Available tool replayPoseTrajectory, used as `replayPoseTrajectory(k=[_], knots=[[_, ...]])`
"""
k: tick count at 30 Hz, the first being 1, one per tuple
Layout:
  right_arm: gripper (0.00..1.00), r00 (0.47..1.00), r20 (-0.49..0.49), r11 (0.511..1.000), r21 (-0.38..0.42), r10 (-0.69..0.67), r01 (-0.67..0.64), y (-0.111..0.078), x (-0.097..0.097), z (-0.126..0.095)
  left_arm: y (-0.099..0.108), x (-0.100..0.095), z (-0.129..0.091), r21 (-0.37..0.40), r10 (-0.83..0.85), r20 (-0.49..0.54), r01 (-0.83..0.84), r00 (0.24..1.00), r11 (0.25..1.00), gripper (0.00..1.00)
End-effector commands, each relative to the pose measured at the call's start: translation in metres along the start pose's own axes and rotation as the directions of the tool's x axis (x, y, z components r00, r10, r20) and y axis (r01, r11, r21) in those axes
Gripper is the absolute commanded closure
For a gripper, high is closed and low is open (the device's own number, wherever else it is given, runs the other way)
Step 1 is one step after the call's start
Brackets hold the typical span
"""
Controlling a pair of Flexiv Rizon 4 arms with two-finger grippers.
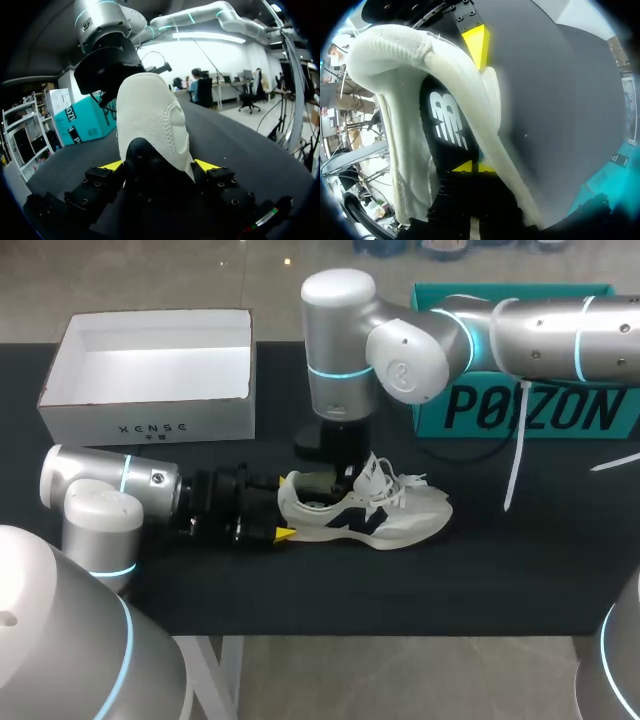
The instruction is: Take the shoe out of the shoebox, open the shoe tongue, remove and reinsert the insole, then place the shoe into the shoebox
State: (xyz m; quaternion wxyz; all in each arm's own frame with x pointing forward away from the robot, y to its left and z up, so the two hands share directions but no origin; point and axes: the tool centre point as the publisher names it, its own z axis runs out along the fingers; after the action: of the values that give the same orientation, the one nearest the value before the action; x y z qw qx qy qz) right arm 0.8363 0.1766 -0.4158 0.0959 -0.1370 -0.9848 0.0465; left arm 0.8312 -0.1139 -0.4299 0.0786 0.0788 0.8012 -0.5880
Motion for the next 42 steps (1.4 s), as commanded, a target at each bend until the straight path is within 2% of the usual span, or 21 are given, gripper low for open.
replayPoseTrajectory(k=[1, 11, 25, 31, 38, 42], knots=[[1.00, 1.000, -0.018, 1.000, 0.019, 0.006, -0.006, 0.008, 0.008, 0.036, 0.001, -0.001, 0.002, 0.000, 0.002, 0.006, -0.002, 1.000, 1.000, 1.00], [1.00, 1.000, -0.009, 0.999, 0.024, 0.026, -0.026, 0.002, 0.008, 0.014, 0.001, -0.001, 0.002, 0.000, 0.002, 0.006, -0.002, 1.000, 1.000, 1.00], [1.00, 1.000, -0.011, 1.000, 0.005, 0.007, -0.006, 0.009, 0.011, -0.024, 0.001, -0.001, 0.002, 0.000, 0.002, 0.006, -0.002, 1.000, 1.000, 1.00], [1.00, 1.000, -0.007, 1.000, 0.003, 0.000, 0.000, 0.011, 0.010, -0.033, 0.001, -0.001, 0.002, 0.000, 0.002, 0.006, -0.002, 1.000, 1.000, 1.00], [1.00, 1.000, 0.021, 1.000, -0.016, 0.022, -0.022, 0.009, 0.001, -0.043, 0.001, -0.001, 0.002, 0.000, 0.002, 0.006, -0.002, 1.000, 1.000, 1.00], [1.00, 0.998, 0.035, 0.998, -0.036, 0.058, -0.057, 0.002, -0.006, -0.048, 0.001, -0.001, 0.002, 0.000, 0.002, 0.006, -0.002, 1.000, 1.000, 1.00]])
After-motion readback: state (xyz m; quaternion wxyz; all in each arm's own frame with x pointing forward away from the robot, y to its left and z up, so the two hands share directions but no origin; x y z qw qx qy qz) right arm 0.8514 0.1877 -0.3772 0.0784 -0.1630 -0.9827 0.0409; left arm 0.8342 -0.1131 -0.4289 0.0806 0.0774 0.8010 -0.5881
